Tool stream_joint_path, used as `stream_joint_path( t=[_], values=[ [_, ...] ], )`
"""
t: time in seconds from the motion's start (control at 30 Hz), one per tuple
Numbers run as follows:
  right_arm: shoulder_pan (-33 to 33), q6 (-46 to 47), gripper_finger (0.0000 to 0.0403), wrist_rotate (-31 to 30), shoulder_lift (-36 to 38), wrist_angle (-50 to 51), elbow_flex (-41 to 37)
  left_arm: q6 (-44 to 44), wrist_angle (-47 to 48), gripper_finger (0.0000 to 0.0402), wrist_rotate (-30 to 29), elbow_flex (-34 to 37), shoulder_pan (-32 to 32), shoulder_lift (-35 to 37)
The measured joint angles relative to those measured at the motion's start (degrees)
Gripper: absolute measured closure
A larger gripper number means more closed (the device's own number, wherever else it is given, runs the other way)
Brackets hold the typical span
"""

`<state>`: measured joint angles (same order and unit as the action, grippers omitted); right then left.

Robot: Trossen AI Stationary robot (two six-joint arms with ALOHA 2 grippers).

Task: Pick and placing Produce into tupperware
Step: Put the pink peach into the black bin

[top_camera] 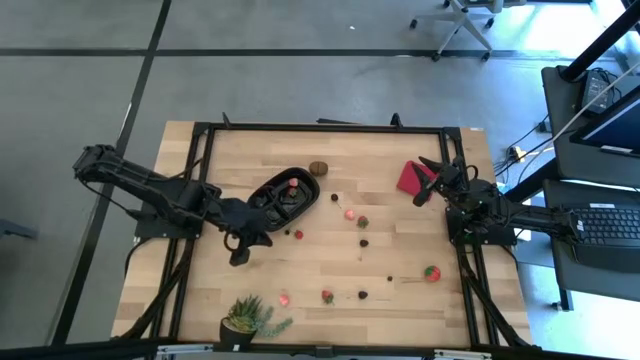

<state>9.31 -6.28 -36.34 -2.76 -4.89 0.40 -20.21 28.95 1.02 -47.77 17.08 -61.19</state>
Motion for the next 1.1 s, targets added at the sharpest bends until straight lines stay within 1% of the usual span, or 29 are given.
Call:
stream_joint_path(
  t=[0.13,0.23,0.37,0.43,0.53,0.63,0.73,0.83,0.93,1.1],
  values=[
    [0.0,0.0,0.026,0.0,0.0,0.0,0.0,0.0,0.02,0.0349,-1.82,0.0,0.02,0.0],
    [0.0,-0.09,0.026,0.0,0.0,0.0,0.0,-0.06,0.02,0.0306,-3.47,0.0,0.0,0.0],
    [-0.01,-0.2,0.026,0.0,0.0,0.0,0.0,-0.48,0.02,0.0249,-3.16,0.0,0.03,0.0],
    [0.01,-0.21,0.026,0.0,0.0,0.0,-0.01,-0.73,0.04,0.0229,-2.14,0.0,0.52,0.0],
    [0.01,-0.22,0.026,0.0,0.0,0.02,0.0,-1.97,0.02,0.021,2.9,0.0,1.78,0.0],
    [0.01,-0.22,0.026,0.0,0.0,0.02,0.0,-4.3,-0.64,0.0204,6.54,0.0,3.56,0.0],
    [-0.01,-0.06,0.026,0.0,0.0,0.02,0.0,-6.64,-3.6,0.0207,7.27,0.0,5.33,0.02],
    [-0.01,0.57,0.026,0.0,0.0,0.04,0.0,-7.14,-4.01,0.0217,6.18,0.0,7.68,0.02],
    [-0.01,1.61,0.026,0.02,0.0,0.04,0.0,-9.89,-4.07,0.0231,3.75,0.0,10.37,0.02],
    [0.0,1.66,0.026,0.02,0.0,0.04,-0.01,-14.2,-4.42,0.0262,-0.38,0.0,16.77,-0.26]
  ],
)
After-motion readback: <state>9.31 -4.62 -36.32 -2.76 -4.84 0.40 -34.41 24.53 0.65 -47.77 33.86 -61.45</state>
